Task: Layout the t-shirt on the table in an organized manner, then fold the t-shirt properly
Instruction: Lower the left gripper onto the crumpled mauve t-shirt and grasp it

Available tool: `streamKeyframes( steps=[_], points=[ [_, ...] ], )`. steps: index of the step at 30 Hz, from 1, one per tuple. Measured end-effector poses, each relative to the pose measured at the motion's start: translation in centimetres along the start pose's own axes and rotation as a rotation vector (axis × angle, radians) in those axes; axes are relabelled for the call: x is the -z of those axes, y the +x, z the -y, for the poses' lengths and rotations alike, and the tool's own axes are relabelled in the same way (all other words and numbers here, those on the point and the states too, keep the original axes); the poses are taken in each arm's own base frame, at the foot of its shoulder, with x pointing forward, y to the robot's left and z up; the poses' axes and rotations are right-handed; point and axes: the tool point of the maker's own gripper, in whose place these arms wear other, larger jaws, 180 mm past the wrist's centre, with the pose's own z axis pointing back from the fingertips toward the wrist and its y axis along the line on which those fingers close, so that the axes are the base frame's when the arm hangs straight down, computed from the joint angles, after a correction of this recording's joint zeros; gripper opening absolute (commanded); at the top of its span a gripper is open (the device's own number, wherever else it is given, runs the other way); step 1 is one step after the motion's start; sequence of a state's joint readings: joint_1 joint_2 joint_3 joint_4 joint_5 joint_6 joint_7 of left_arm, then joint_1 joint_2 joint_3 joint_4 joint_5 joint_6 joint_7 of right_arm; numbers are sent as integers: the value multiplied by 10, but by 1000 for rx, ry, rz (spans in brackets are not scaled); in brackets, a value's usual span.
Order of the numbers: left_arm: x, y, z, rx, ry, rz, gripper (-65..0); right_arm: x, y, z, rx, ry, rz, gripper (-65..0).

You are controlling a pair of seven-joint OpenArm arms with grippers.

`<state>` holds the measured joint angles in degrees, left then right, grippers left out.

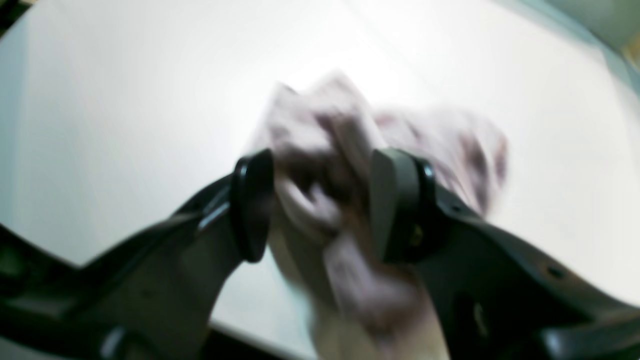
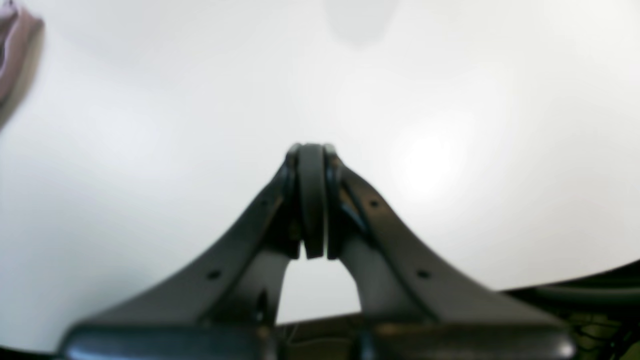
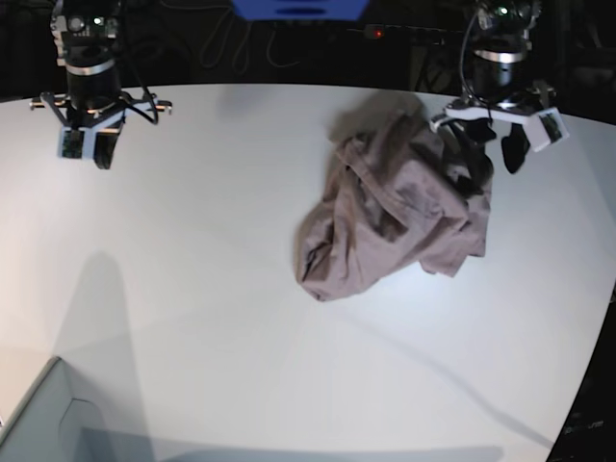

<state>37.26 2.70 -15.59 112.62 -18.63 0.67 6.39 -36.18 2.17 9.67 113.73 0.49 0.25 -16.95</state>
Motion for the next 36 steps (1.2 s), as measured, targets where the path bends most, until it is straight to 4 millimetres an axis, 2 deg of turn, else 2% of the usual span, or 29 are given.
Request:
streamKeyframes(
  steps=[2,4,11,14,16,19,23,29,30,32,33,35,36],
  points=[
    [8,13,3,-7,-7,47,-343,0,1,0,0,0,3,-650],
    [13,16,7,-16,-16,58,-343,1,1,0,1,0,3,-631],
    [34,14,21,-36,-48,-6,-346,4,3,0,3,-1,9,-446],
    [40,9,25,-45,-61,-42,-344,4,0,0,3,0,2,-401],
    [43,1,22,-46,-50,-74,-344,4,1,0,3,0,2,-394],
    [47,-1,24,-53,-49,-76,-345,7,5,0,6,-1,16,-394],
    [44,-7,24,-70,-42,-87,-344,7,6,1,6,-4,18,-394],
    [48,-35,16,-73,-18,-159,-350,7,6,0,6,-4,19,-394],
    [48,-35,17,-72,-24,-160,-361,7,6,0,6,-4,18,-394],
    [48,-36,22,-71,-36,-161,-429,7,6,1,6,-4,17,-394],
    [47,-37,26,-72,-47,-165,-476,7,6,1,6,-5,18,-394],
    [47,-40,36,-78,-72,-174,-611,7,6,1,6,-6,18,-394],
    [47,-41,39,-79,-83,-175,-650,7,6,1,6,-6,18,-394]
  ],
)
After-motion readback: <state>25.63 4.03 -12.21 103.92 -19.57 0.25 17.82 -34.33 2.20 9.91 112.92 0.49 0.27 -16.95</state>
